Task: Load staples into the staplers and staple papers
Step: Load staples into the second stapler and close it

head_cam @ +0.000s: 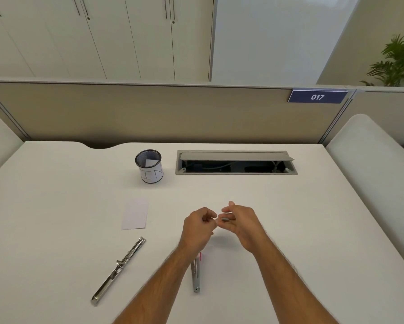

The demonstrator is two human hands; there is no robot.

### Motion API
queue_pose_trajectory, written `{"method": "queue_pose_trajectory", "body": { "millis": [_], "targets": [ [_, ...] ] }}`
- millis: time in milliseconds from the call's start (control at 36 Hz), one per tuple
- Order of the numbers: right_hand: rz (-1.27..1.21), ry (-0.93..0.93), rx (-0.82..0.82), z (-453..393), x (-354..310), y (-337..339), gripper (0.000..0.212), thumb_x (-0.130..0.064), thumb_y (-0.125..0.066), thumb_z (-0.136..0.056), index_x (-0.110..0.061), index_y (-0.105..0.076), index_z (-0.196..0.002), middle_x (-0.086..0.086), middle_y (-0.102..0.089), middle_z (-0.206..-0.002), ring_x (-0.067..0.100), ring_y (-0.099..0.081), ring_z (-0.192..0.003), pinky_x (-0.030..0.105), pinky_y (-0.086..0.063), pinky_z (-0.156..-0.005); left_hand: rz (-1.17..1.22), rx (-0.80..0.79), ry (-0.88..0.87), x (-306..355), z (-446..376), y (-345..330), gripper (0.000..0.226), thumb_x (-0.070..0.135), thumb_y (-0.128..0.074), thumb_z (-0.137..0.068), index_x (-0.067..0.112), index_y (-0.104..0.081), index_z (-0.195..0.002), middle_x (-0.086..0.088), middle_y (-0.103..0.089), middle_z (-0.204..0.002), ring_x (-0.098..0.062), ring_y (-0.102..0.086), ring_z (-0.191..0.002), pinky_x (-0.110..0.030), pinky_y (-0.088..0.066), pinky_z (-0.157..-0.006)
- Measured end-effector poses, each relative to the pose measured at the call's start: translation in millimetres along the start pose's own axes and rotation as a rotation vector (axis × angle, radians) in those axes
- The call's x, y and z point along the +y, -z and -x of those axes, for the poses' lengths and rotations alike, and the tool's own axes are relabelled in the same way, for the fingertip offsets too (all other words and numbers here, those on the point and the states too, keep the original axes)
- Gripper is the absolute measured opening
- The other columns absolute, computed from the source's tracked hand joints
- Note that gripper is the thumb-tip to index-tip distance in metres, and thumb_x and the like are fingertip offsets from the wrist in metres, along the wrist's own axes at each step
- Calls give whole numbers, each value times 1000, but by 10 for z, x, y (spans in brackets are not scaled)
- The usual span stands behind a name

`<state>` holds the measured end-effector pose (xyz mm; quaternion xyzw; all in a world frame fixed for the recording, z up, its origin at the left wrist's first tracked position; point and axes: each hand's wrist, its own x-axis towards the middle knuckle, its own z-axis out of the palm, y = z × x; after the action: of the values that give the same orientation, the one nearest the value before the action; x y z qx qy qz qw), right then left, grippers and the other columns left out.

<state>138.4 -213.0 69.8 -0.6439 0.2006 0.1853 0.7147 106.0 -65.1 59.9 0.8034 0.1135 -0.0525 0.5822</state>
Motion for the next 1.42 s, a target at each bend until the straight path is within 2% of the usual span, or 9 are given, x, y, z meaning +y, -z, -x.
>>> {"method": "queue_pose_trajectory", "body": {
  "millis": [56, 222, 333, 500, 639, 722, 861, 1111, 1417],
  "targets": [
    [-30, 1, -39, 70, 26, -84, 38, -24, -47, -109, 10, -65, -109, 30, -70, -106, 39, -75, -94, 43, -61, -92, -30, -1, -42, -23, 30, 64, 16, 9, -67, -89, 16, -74, -101, -3, -73, -85, -16, -68, -80, -30, -60, -76],
    [-67, -10, -164, 227, 106, -322, 39, -19, -43, -110, 12, -67, -108, 26, -75, -102, 35, -76, -97, 42, -60, -92, -254, 22, -198, -156, 110, 230, 19, 21, -66, -94, 24, -76, -109, 6, -65, -98, -2, -60, -86, -8, -40, -72],
    [-31, -27, -163, 275, 147, -472, 33, -19, -46, -108, 8, -63, -115, 29, -72, -110, 36, -76, -97, 46, -59, -95, -365, 23, -254, -277, 154, 392, 19, 22, -62, -97, 21, -76, -109, 5, -58, -96, -4, -57, -84, -7, -37, -69],
    [30, -5, -264, 406, 184, -734, 24, -2, -45, -102, 8, -63, -115, 32, -71, -105, 38, -76, -96, 45, -61, -92, -486, 33, -317, -458, 277, 718, 22, 21, -51, -103, 17, -73, -101, 4, -56, -92, -11, -53, -88, -27, -45, -77],
    [394, 216, -240, 521, 285, -1014, 32, 2, -54, -93, -10, -68, -120, 12, -77, -96, 25, -77, -89, 37, -63, -84, -109, 139, -54, -478, 367, 998, 16, 18, -62, -98, 15, -72, -85, 6, -67, -74, -2, -57, -66, -15, -44, -64],
    [659, 394, -258, 580, 339, -1184, 37, 1, -60, -89, -22, -74, -113, 1, -75, -97, 19, -72, -87, 37, -61, -85, 98, 58, 117, -531, 415, 1206, 18, 21, -64, -96, 12, -74, -84, 3, -71, -72, -10, -62, -65, -27, -53, -63],
    [970, 513, -322, 627, 379, -1397, 21, -12, -67, -89, -27, -77, -100, -10, -73, -90, 8, -67, -87, 34, -56, -84, 152, -83, 205, -614, 477, 1541, 21, 17, -63, -96, 9, -73, -80, 2, -68, -70, -11, -59, -64, -24, -50, -60],
    [1085, 541, -397, 651, 459, -1688, 13, -17, -65, -92, -20, -77, -95, -7, -71, -88, 10, -67, -83, 36, -56, -82, 246, -198, 316, -653, 541, 1996, 14, 4, -65, -92, -5, -75, -87, -10, -65, -74, -16, -56, -64, -25, -48, -59],
    [974, 449, -495, 577, 424, -1832, 5, -15, -67, -90, -15, -71, -93, 0, -74, -87, 15, -70, -74, 31, -61, -68, 293, -150, 263, -690, 604, 2169, 14, 0, -66, -86, 2, -64, -100, -11, -67, -75, -17, -59, -62, -28, -49, -61]
  ]
}}
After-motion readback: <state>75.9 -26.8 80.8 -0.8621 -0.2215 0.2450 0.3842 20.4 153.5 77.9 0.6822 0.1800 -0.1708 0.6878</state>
